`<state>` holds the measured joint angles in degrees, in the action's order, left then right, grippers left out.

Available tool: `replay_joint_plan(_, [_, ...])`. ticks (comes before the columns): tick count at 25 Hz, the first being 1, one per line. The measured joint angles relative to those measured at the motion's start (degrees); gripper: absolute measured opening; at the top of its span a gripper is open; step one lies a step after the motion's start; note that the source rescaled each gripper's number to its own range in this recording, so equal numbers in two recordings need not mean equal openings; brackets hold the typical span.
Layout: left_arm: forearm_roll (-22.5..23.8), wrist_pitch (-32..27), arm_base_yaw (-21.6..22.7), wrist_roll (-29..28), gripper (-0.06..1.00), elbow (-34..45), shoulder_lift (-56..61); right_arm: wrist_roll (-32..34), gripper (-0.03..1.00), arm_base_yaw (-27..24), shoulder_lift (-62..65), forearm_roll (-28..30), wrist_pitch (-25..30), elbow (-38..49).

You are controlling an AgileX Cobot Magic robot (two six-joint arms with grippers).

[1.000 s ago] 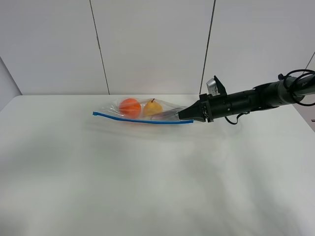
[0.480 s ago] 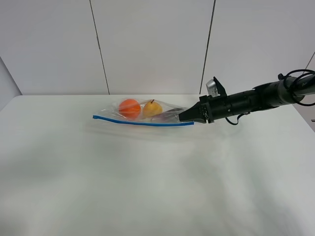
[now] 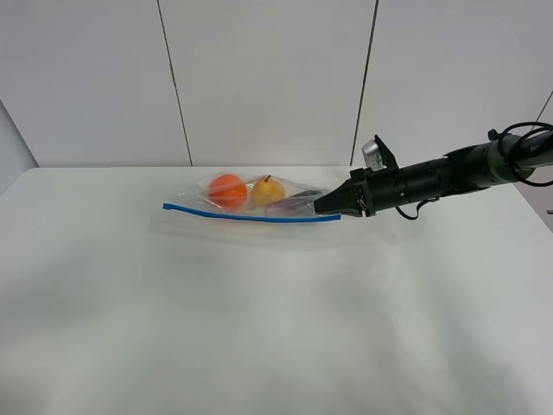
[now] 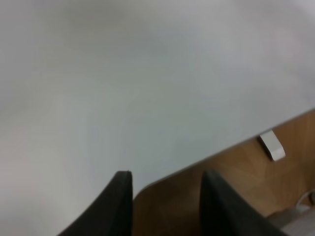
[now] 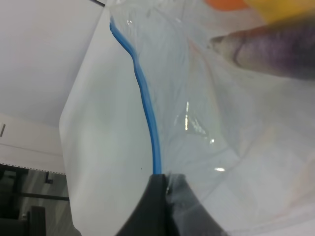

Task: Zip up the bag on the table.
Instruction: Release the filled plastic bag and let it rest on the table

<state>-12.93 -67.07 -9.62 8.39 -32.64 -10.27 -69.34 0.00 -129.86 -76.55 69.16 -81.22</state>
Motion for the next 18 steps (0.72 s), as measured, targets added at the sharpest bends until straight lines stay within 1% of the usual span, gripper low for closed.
replay_joint_plan(1, [1.7, 0.3, 0.0, -2.3, 0.50, 0.1, 0.0, -0.1, 0.00, 0.0, 0.0, 0.0, 0.0, 0.0])
replay_joint_plan(3, [6.2, 0.4, 0.0, -9.0, 0.50, 0.1, 0.0, -0.1, 0.00, 0.0, 0.0, 0.0, 0.0, 0.0])
replay_joint_plan(4, [8.2, 0.4, 0.0, -11.3, 0.50, 0.1, 0.0, -0.1, 0.00, 0.0, 0.0, 0.0, 0.0, 0.0])
replay_joint_plan(6, [10.4, 0.4, 0.0, -14.5, 0.50, 0.1, 0.0, -0.1, 0.00, 0.0, 0.0, 0.0, 0.0, 0.0])
replay_joint_plan(14, [10.7, 0.4, 0.0, -15.4, 0.50, 0.1, 0.0, -0.1, 0.01, 0.0, 0.0, 0.0, 0.0, 0.0])
replay_joint_plan(16, [10.7, 0.4, 0.0, -15.4, 0.50, 0.1, 0.0, -0.1, 0.07, 0.0, 0.0, 0.0, 0.0, 0.0])
replay_joint_plan(18, [10.7, 0.4, 0.0, -15.4, 0.50, 0.1, 0.0, -0.1, 0.17, 0.0, 0.0, 0.0, 0.0, 0.0])
